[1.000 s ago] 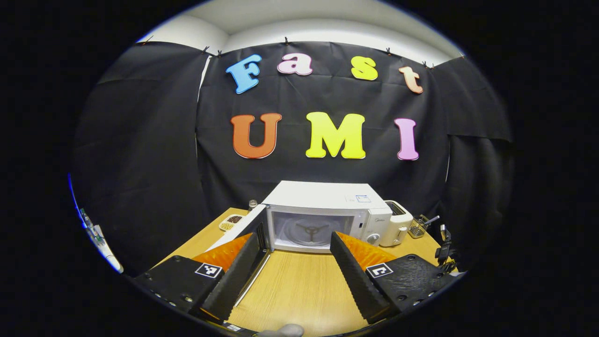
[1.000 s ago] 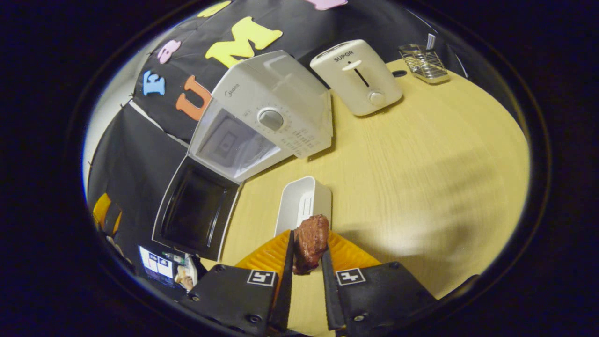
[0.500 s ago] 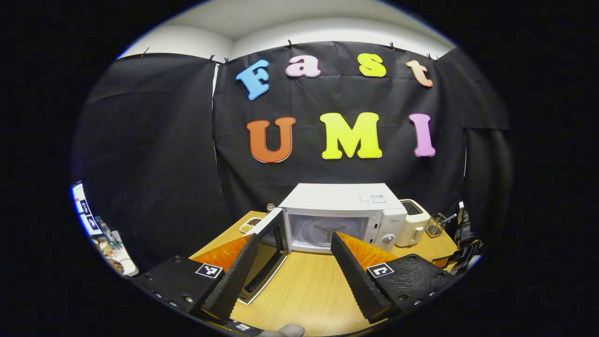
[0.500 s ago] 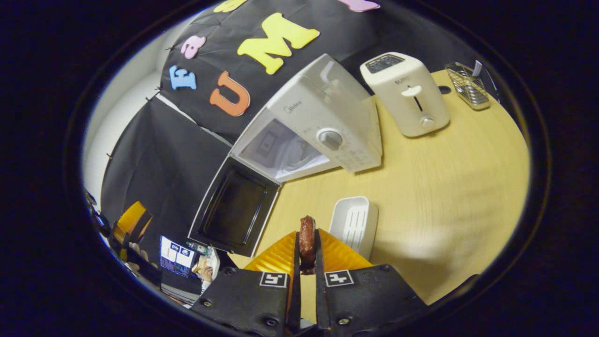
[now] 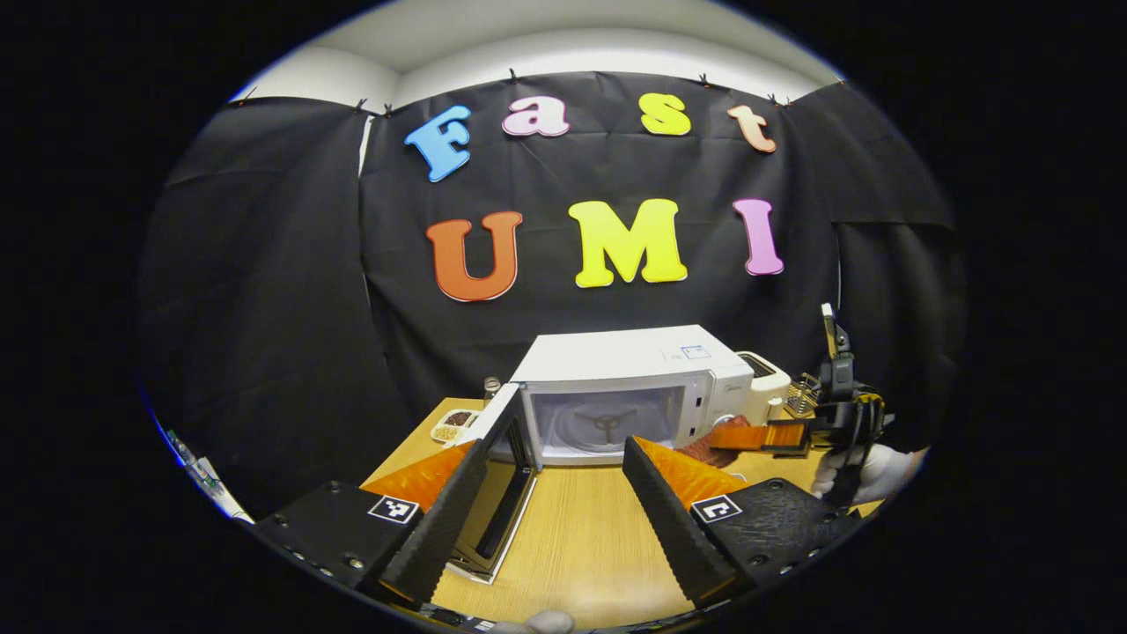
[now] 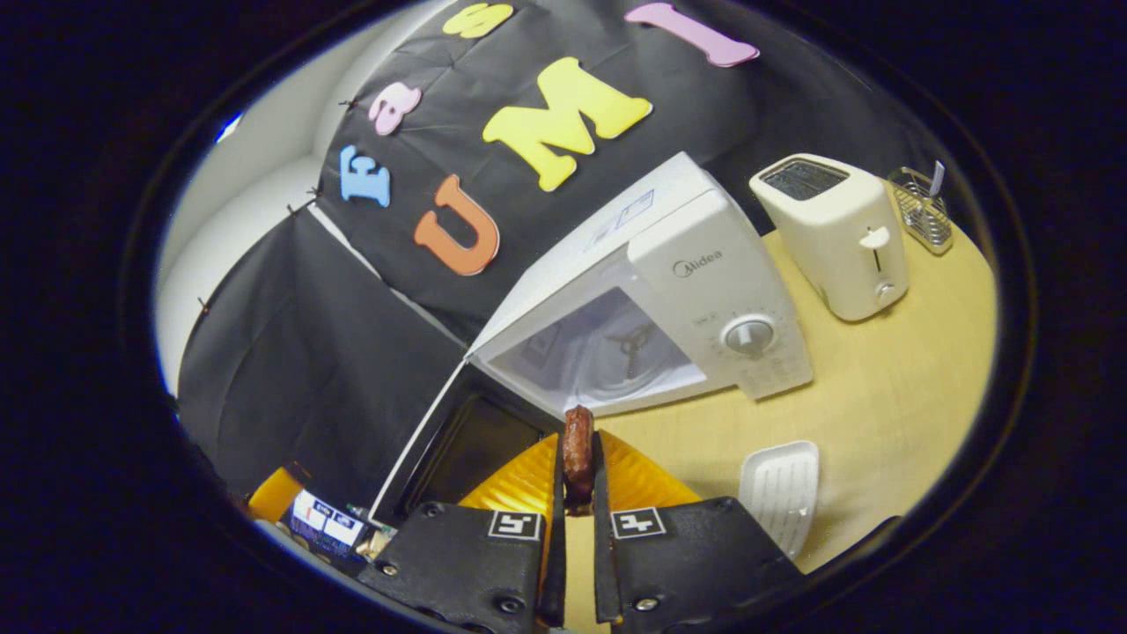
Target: Open the microwave oven with the left hand, put the food in, and close the microwave oven.
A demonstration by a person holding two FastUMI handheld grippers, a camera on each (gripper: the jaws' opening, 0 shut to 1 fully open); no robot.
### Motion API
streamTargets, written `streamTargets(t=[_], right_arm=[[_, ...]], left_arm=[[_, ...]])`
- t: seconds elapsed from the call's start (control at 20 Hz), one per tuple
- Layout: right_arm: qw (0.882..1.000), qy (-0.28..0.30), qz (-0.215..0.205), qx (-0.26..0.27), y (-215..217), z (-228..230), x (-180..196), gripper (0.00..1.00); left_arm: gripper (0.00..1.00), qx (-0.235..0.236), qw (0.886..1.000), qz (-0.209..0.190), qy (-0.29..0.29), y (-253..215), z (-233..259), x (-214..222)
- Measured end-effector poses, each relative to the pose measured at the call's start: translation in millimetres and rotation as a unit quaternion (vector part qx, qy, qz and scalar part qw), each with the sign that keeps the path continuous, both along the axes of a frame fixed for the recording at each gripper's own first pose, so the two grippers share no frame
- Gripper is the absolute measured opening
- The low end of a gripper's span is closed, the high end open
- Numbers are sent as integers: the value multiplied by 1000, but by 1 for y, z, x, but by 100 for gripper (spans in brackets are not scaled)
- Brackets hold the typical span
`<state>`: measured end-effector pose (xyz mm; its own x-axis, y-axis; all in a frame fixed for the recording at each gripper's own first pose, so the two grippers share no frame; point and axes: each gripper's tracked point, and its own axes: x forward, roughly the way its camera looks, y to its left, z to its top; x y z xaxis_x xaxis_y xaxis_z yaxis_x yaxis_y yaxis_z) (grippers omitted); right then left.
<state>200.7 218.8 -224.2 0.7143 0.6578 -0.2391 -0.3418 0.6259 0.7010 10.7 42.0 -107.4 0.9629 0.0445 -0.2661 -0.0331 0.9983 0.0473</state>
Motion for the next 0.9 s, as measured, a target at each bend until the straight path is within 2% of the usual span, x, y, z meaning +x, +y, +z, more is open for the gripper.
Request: streamTargets(t=[0.1, 0.25, 0.45, 0.75, 0.8, 0.9], right_arm=[[998, 12, -47, 39, 27, -5, 18, 16], [987, 10, -121, 102, 64, -8, 51, 16], [967, 11, -189, 171, 110, -18, 89, 16], [933, 8, -298, 199, 126, -43, 145, 16], [925, 11, -313, 214, 129, -46, 154, 16], [920, 20, -325, 219, 138, -57, 171, 16]], left_arm=[[96, 0, 1000, -23, 8, 6, -10, -2], [96, -9, 998, -53, 8, 13, -18, -2], [96, -15, 998, -58, 15, 36, -36, -3], [96, -32, 998, -50, 33, 69, -58, -12], [96, -35, 998, -48, 37, 75, -61, -12], [96, -36, 997, -45, 49, 85, -70, -12]])
